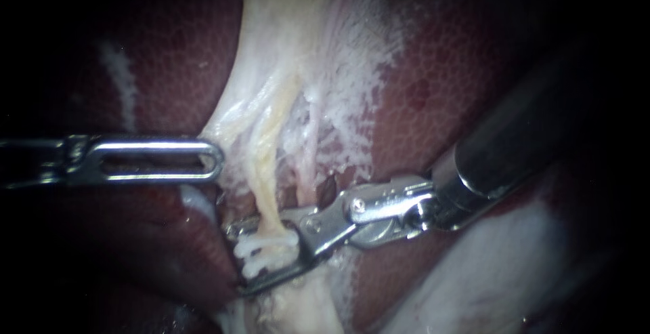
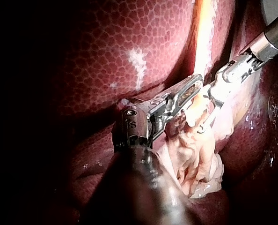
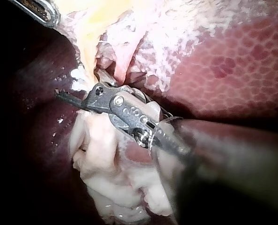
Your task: Going back second clip left tube
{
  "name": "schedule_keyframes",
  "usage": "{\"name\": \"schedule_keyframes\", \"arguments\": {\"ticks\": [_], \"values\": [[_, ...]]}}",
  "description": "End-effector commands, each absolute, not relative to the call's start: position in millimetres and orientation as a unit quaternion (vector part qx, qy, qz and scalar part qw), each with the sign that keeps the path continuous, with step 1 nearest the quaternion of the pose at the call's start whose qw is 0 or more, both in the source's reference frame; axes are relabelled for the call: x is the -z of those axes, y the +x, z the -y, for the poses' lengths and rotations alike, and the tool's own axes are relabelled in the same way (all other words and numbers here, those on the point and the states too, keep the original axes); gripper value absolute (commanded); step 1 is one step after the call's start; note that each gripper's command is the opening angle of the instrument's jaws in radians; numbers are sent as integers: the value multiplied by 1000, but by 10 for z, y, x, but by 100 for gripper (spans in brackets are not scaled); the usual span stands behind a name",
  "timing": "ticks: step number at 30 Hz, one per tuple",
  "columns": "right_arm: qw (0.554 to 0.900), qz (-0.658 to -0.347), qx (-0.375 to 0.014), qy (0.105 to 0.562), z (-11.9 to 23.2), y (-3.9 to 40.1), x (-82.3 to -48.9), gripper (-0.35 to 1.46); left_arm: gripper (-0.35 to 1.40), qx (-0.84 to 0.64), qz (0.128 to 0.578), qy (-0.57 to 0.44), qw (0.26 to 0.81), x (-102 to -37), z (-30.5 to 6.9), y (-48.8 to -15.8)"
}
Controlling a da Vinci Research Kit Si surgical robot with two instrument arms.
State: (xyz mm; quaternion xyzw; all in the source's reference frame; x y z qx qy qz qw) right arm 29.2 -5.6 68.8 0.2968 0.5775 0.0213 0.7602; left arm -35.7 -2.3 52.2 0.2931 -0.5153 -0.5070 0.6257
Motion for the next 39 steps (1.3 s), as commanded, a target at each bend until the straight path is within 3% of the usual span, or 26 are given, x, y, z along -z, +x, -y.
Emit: {"name": "schedule_keyframes", "arguments": {"ticks": [1, 13, 39], "values": [[760, -577, -21, 297, 56, 292, -688, 59, -35, 507, 515, 293, 626, -523, 23, -358], [761, -577, -27, 295, 45, 276, -681, 60, -35, 507, 515, 293, 626, -523, 24, -358], [768, -571, -63, 284, 6, 157, -644, 60, -35, 507, 516, 292, 626, -525, 25, -359]]}}
